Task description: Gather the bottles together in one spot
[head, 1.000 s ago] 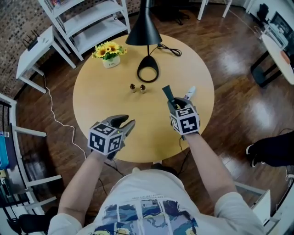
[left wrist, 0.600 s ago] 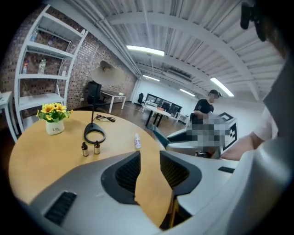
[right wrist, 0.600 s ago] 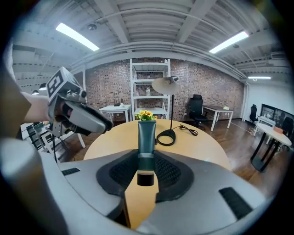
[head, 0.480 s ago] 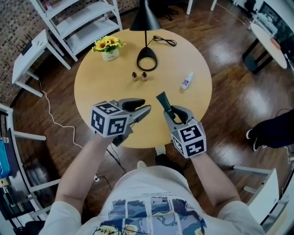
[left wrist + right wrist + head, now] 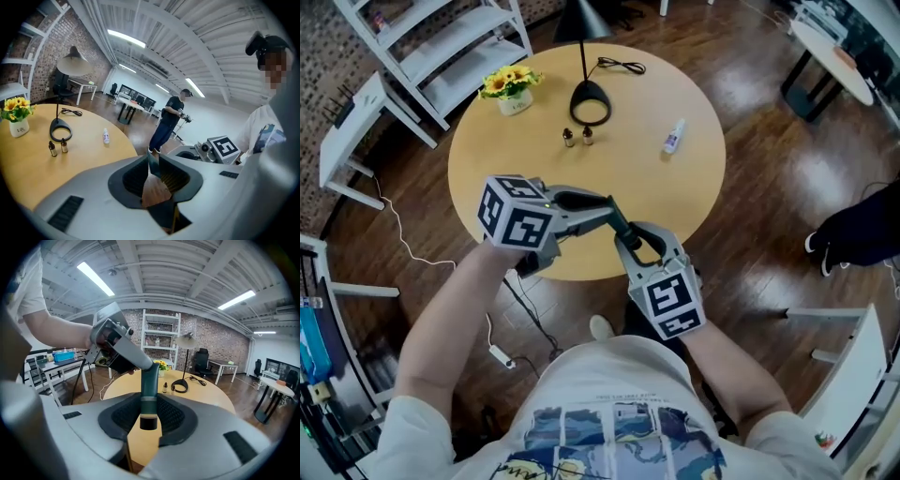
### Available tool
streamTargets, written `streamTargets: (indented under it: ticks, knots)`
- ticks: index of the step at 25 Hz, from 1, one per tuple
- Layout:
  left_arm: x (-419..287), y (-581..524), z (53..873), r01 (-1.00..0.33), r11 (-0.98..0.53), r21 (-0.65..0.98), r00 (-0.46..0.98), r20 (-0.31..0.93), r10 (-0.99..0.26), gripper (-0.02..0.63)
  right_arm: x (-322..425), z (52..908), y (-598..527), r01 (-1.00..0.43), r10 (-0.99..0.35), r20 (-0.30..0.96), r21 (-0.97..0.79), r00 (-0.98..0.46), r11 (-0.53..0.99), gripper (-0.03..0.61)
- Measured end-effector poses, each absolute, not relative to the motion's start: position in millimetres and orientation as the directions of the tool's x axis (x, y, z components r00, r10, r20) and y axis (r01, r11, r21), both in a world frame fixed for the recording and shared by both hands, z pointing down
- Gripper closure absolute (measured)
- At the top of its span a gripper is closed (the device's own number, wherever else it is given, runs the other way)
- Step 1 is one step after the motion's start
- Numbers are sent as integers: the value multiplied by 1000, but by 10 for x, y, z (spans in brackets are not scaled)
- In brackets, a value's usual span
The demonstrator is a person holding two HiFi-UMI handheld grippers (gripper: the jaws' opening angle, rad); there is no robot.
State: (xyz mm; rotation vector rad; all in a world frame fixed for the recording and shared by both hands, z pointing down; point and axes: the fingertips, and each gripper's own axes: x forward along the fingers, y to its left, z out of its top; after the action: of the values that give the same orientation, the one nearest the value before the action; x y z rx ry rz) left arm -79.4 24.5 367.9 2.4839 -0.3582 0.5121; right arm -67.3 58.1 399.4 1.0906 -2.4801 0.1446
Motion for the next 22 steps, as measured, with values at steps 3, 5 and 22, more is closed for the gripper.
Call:
streamTargets:
  ticks: [3,5,22]
  knots:
    - [-685,219,3717,-341,-822,456,884,453,-115,545,-584,4063,540,-733,-694,418,93,-586,674,477]
    - [-633,197,3721,-331,-844,421,875,471,-108,553,-546,4096,500,-736,-700,416,99,-581,669,476]
    - [-241,-1069,4155,-364,-931,27,702,665,-255,578,234,4576,-454,-753,-652,482,-24,-585,658,440]
